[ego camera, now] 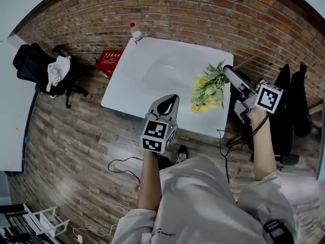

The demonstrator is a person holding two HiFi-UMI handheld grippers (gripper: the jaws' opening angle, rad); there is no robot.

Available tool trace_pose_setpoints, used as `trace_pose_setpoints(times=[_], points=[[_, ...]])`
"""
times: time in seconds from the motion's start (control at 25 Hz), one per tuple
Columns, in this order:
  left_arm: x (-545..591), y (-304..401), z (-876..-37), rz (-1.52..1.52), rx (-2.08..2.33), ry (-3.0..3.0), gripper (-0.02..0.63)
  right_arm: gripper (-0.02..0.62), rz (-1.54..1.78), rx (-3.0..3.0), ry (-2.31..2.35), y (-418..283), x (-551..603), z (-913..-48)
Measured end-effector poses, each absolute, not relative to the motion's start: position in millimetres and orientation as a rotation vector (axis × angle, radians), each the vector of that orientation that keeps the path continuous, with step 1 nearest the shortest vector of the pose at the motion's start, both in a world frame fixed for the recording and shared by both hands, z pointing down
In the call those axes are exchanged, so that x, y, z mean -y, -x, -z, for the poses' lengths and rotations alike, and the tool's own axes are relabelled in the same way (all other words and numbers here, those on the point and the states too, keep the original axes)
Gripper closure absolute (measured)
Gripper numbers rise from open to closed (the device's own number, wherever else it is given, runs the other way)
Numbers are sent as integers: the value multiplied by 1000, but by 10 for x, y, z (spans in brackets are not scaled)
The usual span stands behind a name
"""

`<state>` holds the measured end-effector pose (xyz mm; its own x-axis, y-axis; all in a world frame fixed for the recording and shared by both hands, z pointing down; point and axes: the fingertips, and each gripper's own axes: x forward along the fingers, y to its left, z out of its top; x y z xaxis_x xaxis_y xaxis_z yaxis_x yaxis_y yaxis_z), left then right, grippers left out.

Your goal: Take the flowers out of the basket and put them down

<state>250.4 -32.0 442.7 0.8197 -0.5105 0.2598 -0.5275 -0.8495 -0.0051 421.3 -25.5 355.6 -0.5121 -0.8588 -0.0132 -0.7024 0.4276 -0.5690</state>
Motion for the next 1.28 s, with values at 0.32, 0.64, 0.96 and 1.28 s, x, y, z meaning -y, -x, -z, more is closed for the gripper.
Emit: trace_pose_setpoints(times=[0.32,0.64,0.96,1.28], points=[[-166,-2188,-4594,-412,1043,-2822,588,531,895,-2426,1217,-4132,44,-3872],[-1442,-1964,-4894,-383,1316,-2718,588,531,954,-2607,1024,-3878,-802,-4396],[-2047,-1947,-4817,-318,1451,-2607,588,531,1017,-2628,942,-3824,-1062,-4395],[-2016,-2311,-4997,-335,1455,-2571,588,531,1438,-2360,1109,-4374,-792,-5394]])
